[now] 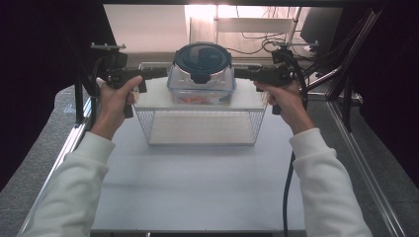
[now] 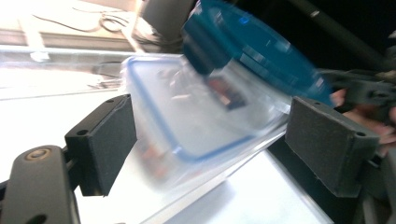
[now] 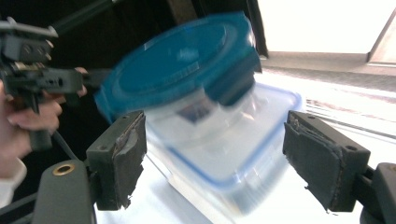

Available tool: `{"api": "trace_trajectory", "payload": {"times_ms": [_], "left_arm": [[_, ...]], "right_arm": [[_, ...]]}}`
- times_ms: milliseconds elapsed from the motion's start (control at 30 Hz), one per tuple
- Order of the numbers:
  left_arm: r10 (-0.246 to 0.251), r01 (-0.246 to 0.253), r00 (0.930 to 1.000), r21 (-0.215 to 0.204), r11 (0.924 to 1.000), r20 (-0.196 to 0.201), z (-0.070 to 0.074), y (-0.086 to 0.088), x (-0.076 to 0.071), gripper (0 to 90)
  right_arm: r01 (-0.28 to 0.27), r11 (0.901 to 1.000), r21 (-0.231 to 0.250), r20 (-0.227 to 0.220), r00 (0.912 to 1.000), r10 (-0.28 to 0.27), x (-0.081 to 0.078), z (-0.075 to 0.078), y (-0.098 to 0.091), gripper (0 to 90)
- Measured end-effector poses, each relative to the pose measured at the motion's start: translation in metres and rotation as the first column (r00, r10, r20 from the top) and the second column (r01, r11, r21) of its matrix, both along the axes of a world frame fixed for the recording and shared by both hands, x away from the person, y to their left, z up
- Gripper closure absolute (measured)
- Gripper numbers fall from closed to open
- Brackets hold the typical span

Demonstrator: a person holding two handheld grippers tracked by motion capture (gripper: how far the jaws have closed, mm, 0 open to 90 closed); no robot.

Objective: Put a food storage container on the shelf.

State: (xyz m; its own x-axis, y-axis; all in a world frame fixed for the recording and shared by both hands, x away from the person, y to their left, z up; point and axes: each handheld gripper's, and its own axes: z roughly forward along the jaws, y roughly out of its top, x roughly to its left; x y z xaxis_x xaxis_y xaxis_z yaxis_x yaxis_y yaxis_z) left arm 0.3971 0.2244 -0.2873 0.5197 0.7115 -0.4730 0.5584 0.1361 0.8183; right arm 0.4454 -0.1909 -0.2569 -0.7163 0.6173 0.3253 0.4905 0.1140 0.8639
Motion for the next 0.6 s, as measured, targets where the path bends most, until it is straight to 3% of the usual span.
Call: {"api": "trace_trajectory", "payload": {"times_ms": [100,133,167,233,267,433,467,500,533,567,600], "left_arm": [[-0.005,0.005,0.9999,-0.005,1.0000,0.015,-0.012,0.004,-0.017,16.6],[-0.015,0.014,0.9996,0.018,0.9997,0.024,-0.022,0.003,-0.029,16.9],[-0.015,0.014,0.9996,0.018,0.9997,0.024,-0.022,0.003,-0.029,17.4],[-0.020,0.018,0.9991,0.050,0.9986,0.037,-0.036,-0.001,-0.047,19.3],[-0.020,0.018,0.9991,0.050,0.9986,0.037,-0.036,-0.001,-0.047,19.7],[-0.040,0.035,0.9980,0.094,0.9949,0.050,-0.061,-0.009,-0.078,21.4],[-0.047,0.042,0.9977,0.101,0.9940,0.049,-0.067,-0.011,-0.085,21.9],[-0.056,0.050,0.9975,0.116,0.9920,0.044,-0.073,-0.013,-0.091,21.9],[-0.062,0.057,0.9973,0.123,0.9908,0.039,-0.079,-0.015,-0.098,21.9],[-0.080,0.076,0.9965,0.149,0.9859,0.024,-0.093,-0.020,-0.110,21.9],[-0.080,0.076,0.9965,0.149,0.9859,0.024,-0.093,-0.020,-0.110,21.8]], "right_arm": [[-0.008,0.9999,-0.011,0.025,0.9997,0.008,-0.014,-0.009,-0.012,22.0],[-0.011,0.9998,-0.016,0.039,0.9992,0.011,-0.023,-0.016,-0.020,22.2],[-0.011,0.9998,-0.016,0.039,0.9992,0.011,-0.023,-0.016,-0.020,22.2],[-0.015,0.9997,-0.022,0.049,0.9987,0.016,-0.038,-0.028,-0.031,22.5],[-0.015,0.9997,-0.022,0.049,0.9987,0.016,-0.038,-0.028,-0.031,22.5],[-0.014,0.9990,-0.042,0.087,0.9961,0.017,-0.069,-0.053,-0.045,23.7],[-0.016,0.9990,-0.042,0.090,0.9957,0.020,-0.080,-0.063,-0.049,23.7],[-0.016,0.9990,-0.042,0.090,0.9957,0.020,-0.080,-0.063,-0.049,23.7],[-0.018,0.9986,-0.050,0.096,0.9952,0.023,-0.093,-0.076,-0.054,23.8],[-0.020,0.9980,-0.059,0.095,0.9951,0.026,-0.099,-0.083,-0.055,23.8],[-0.020,0.9980,-0.059,0.095,0.9951,0.026,-0.099,-0.083,-0.055,23.8]]}}
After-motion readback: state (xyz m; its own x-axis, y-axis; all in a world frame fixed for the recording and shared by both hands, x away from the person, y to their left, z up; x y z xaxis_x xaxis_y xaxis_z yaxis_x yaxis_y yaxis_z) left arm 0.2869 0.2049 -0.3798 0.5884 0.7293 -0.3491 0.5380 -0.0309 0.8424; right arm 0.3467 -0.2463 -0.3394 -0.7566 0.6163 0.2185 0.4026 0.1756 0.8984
